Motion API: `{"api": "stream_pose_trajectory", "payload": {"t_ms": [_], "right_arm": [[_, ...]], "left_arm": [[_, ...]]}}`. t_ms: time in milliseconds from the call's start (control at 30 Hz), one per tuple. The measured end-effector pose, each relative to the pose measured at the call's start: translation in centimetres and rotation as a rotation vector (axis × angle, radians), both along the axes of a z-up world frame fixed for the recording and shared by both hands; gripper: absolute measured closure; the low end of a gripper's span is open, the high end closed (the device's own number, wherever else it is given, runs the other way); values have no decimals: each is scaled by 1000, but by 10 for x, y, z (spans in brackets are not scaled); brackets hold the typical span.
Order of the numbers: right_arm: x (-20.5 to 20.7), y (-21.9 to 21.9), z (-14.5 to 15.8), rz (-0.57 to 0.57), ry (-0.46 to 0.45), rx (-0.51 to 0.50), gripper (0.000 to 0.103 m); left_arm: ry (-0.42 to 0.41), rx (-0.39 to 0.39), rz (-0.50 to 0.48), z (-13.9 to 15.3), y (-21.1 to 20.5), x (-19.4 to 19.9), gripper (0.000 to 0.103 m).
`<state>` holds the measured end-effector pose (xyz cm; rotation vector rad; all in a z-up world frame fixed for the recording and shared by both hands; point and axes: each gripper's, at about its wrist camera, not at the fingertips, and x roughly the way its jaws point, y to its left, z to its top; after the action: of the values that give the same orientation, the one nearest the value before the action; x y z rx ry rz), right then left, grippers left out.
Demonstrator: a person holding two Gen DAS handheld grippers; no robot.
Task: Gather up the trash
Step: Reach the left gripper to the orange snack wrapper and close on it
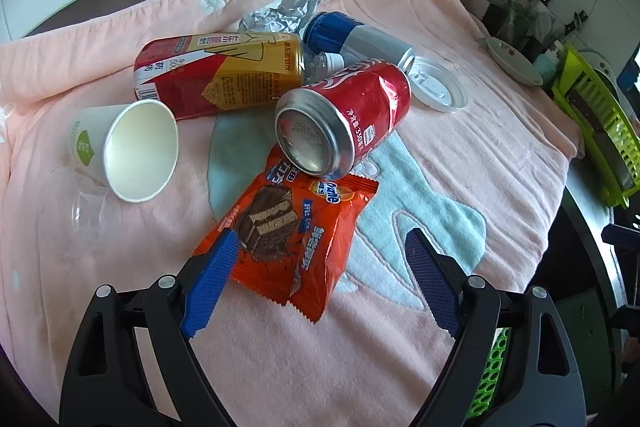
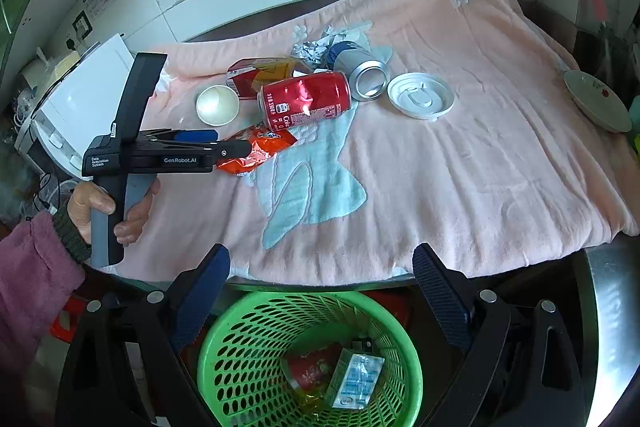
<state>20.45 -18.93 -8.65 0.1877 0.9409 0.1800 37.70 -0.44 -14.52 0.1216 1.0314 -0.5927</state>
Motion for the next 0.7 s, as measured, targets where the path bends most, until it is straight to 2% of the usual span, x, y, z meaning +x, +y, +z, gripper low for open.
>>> {"api": "stream_pose_trajectory", "payload": {"t_ms": [367,700], "right_arm": [[14,1,-6,-20,22,-1,13],[26,-1,-9,-14,28,1,13]], "left_arm": [[30,43,-52,-23,-10,27,19],[20,49,-45,-24,-10,35,19]]}}
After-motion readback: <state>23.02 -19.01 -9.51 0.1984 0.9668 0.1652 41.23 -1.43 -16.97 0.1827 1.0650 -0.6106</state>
